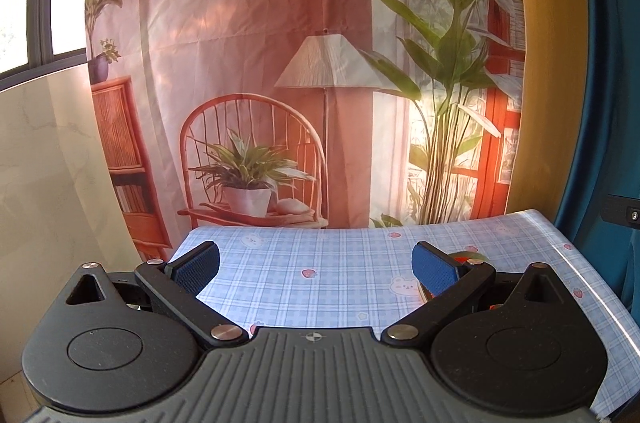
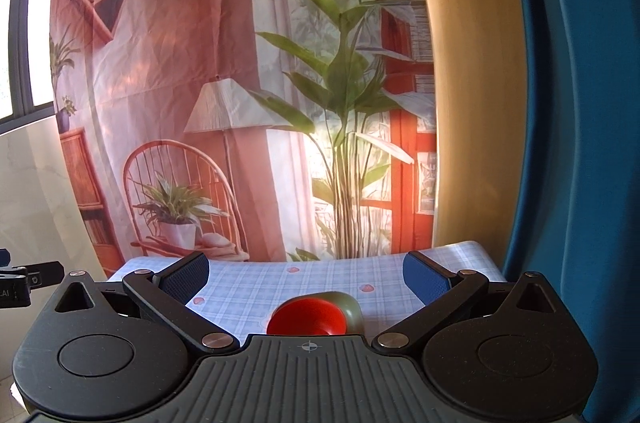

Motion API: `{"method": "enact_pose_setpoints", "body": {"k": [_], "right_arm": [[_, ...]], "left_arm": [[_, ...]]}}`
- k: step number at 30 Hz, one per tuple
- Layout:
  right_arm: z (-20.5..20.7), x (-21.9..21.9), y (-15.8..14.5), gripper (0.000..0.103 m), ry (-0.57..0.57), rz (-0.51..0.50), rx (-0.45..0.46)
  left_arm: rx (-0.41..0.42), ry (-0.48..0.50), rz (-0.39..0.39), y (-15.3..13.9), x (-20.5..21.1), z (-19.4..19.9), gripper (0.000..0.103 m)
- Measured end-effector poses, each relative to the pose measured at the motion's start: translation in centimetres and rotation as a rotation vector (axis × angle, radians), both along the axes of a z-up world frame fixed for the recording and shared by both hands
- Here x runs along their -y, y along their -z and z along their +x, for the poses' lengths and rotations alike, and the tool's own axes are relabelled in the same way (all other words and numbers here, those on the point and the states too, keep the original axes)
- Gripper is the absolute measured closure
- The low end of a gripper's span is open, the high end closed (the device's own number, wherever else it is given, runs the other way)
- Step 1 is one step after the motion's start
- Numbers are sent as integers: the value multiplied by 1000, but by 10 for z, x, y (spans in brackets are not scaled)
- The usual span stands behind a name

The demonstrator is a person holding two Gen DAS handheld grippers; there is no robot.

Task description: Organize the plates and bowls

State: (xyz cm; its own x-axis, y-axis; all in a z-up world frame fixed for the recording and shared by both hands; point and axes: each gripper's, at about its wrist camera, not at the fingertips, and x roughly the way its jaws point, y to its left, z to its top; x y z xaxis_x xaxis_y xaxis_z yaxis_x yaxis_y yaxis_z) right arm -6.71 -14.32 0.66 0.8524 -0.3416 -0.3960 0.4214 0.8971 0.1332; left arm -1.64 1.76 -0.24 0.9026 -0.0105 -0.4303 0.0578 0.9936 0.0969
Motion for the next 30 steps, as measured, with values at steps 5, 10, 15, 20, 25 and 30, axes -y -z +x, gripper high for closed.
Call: {"method": "enact_pose_setpoints", "body": {"k": [5, 10, 15, 20, 25, 30], "right_arm": [[2, 0, 2, 0, -9, 3, -4], [6, 2, 5, 0, -9, 4, -14], [9, 4, 7, 0, -3, 9, -17], [9, 4, 9, 0, -4, 10, -20], [11, 5, 10, 0, -5, 13, -24], [12, 6, 12, 0, -4, 14, -26]], "left_arm": [[-4, -5, -5, -1, -3, 0, 0], [-16, -15, -27, 0, -7, 4, 0], [-23, -8, -20, 1, -4, 5, 0], [-32, 3, -22, 3, -4, 8, 0], [-33, 4, -19, 4, -3, 8, 0], [-32, 4, -20, 4, -4, 9, 0]]}}
